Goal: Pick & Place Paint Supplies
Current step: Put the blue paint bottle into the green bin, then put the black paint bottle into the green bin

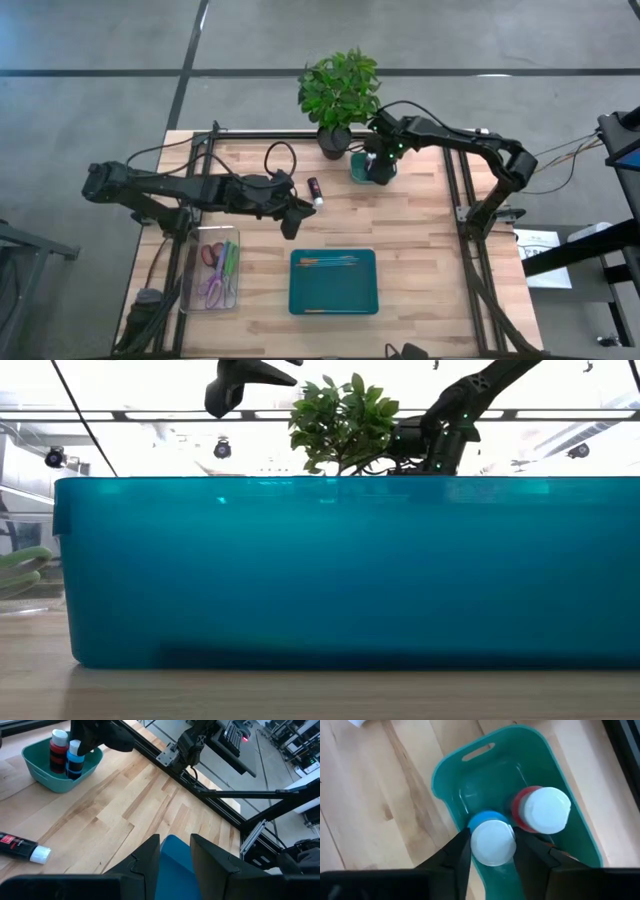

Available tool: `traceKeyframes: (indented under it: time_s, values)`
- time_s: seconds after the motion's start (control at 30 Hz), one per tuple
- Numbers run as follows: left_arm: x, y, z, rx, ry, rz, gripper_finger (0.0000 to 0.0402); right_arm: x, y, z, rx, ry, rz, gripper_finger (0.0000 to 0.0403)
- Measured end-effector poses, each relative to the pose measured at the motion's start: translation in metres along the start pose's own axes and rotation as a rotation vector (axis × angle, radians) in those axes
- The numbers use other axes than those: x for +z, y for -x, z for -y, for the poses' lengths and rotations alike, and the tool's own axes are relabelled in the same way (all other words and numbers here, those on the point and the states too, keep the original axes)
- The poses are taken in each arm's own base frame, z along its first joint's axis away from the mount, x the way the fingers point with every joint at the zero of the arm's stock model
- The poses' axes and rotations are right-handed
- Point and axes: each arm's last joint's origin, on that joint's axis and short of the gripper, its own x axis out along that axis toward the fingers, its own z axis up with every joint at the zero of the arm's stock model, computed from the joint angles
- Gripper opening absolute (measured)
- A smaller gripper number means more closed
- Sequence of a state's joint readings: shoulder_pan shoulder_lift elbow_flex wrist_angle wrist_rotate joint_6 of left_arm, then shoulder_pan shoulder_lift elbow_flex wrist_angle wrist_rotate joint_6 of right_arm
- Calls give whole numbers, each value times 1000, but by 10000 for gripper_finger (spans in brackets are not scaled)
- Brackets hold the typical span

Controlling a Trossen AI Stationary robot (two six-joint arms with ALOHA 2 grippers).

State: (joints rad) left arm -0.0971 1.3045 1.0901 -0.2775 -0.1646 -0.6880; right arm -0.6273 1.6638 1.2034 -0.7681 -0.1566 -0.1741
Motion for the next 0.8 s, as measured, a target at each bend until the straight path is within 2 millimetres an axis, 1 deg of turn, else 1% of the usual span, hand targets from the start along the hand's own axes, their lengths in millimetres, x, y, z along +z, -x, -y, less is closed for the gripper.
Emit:
traceKeyframes:
  time_s: [0.1,0.2,0.4,0.63,0.8]
  values:
    - [0,0,0,0,0,0,116,0,0,0,1,-10,6,165]
    - [0,0,0,0,0,0,116,1,0,0,0,-15,10,191]
    - [0,0,0,1,-2,-1,116,1,2,-1,0,-12,19,200]
    - [-1,0,0,5,-4,-6,116,4,20,-4,-10,-20,80,202]
    - [-1,0,0,5,-9,-6,116,2,29,-5,-12,-31,94,203]
